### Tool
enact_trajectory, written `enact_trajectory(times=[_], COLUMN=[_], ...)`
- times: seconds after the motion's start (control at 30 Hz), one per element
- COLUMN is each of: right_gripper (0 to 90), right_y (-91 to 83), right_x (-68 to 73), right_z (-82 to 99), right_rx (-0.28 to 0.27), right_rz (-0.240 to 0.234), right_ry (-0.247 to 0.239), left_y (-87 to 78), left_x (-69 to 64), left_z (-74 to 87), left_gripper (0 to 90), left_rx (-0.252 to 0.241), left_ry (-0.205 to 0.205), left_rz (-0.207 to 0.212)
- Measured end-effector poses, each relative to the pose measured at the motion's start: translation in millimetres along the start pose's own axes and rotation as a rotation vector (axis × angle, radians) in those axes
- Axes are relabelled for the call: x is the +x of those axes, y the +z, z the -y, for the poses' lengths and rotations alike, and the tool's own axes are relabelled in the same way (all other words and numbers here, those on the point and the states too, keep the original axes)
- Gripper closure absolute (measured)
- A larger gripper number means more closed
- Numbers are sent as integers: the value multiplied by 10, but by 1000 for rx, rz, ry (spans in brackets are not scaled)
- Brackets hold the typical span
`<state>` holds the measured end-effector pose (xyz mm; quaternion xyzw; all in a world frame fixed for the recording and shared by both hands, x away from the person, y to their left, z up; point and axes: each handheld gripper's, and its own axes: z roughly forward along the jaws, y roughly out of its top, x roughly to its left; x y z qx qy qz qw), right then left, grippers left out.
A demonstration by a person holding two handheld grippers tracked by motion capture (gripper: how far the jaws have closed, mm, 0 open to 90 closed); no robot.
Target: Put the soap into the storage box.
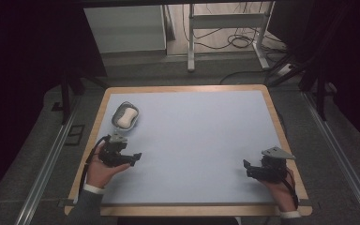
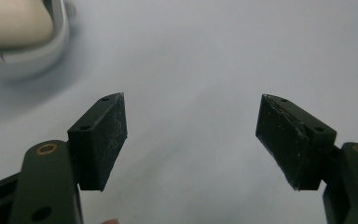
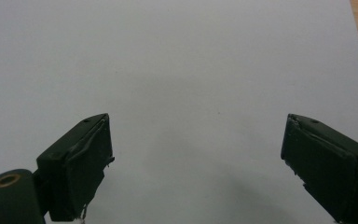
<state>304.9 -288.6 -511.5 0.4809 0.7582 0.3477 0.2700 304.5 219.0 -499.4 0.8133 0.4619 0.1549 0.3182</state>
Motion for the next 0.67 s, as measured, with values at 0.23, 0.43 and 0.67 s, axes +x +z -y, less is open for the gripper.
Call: enact_trajectory(times=[0.23,0.43,0.67], right_gripper=[87,87,87], right_y=[3,-10,-6], right_x=[19,28,23], right_z=[-3,-8,-4], right_rx=[0,-8,-6], right_rz=[5,5,2], right_ry=[-4,-9,-8], left_y=[39,4,-59], left_x=[-16,14,-32], left_z=[242,268,225], left_gripper=[251,237,229], left_rx=[3,-11,-27], left_ry=[-44,-75,-70], left_rz=[17,29,26])
